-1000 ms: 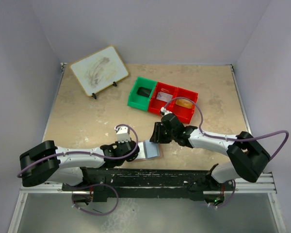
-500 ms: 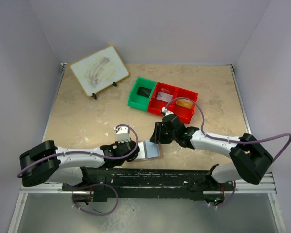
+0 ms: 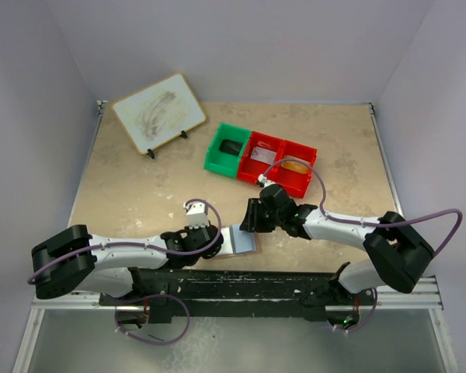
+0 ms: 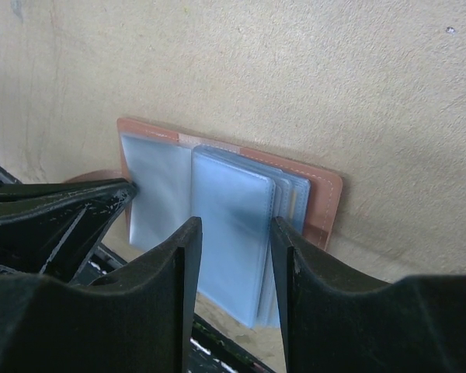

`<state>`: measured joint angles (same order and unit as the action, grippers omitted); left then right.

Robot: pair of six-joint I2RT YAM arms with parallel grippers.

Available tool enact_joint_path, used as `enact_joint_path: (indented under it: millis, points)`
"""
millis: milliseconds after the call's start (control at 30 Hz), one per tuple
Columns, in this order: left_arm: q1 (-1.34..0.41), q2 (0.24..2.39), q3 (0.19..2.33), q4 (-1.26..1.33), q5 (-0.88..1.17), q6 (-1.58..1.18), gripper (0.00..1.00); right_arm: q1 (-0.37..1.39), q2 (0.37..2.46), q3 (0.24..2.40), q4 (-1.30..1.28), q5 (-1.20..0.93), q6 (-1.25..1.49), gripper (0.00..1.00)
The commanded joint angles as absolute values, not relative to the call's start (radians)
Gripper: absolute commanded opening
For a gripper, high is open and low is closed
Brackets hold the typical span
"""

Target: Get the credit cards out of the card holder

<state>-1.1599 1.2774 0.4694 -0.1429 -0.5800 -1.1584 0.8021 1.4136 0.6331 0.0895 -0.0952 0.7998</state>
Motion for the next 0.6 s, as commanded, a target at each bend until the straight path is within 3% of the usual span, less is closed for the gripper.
enact_joint_path:
  millis: [0, 567]
  points:
    - [-1.164, 1.284, 0.497, -0.134, -0.591, -1.141, 0.00, 0.800, 1.401, 0.629, 0.120, -0.114, 0.805, 0.43]
    - [-1.164, 1.279, 0.499, -0.152, -0.597, -1.141, 0.00, 0.801, 1.355, 0.632, 0.060, -0.070, 0.820, 0.43]
